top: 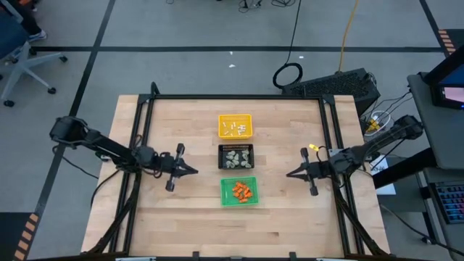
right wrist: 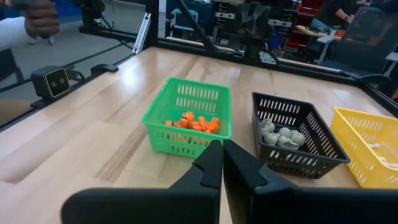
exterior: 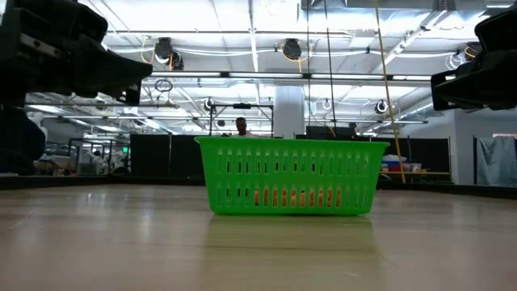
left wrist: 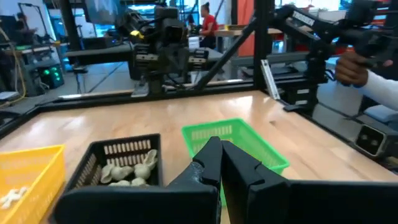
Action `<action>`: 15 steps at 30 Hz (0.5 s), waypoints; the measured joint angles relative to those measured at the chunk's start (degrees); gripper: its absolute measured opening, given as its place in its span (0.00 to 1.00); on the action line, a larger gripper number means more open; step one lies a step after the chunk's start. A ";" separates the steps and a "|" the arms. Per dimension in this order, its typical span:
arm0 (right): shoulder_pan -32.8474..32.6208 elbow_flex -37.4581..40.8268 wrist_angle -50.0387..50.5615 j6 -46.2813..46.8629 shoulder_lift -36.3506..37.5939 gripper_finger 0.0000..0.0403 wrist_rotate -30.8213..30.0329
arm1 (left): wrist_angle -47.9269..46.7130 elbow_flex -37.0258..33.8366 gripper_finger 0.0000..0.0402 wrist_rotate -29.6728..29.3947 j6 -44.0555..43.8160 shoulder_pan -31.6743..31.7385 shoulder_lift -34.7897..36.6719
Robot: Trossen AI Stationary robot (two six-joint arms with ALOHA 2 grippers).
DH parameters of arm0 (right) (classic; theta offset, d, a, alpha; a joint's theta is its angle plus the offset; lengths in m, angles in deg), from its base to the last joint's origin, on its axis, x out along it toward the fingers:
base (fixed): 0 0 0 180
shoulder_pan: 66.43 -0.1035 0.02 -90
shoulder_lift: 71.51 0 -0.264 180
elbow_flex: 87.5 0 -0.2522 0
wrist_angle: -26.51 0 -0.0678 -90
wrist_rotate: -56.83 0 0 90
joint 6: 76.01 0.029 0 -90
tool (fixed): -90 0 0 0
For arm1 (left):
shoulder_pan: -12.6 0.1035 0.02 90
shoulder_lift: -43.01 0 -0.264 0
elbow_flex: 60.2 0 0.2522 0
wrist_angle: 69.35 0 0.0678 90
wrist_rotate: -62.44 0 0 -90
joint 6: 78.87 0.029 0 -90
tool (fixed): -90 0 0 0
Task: Sort Halloween decoration
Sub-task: Return to Home Position
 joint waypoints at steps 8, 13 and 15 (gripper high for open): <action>0.00 0.04 6.14 0.04 6.57 0.00 -0.01 | -4.37 -0.01 0.00 9.04 -1.17 7.09 4.96; 0.00 0.07 9.81 0.04 10.41 0.00 -0.07 | -7.09 -0.02 0.00 15.50 -1.35 12.17 7.74; 0.00 0.07 11.05 0.17 11.92 0.00 -0.09 | -8.83 -0.02 0.00 17.05 -1.35 13.92 8.76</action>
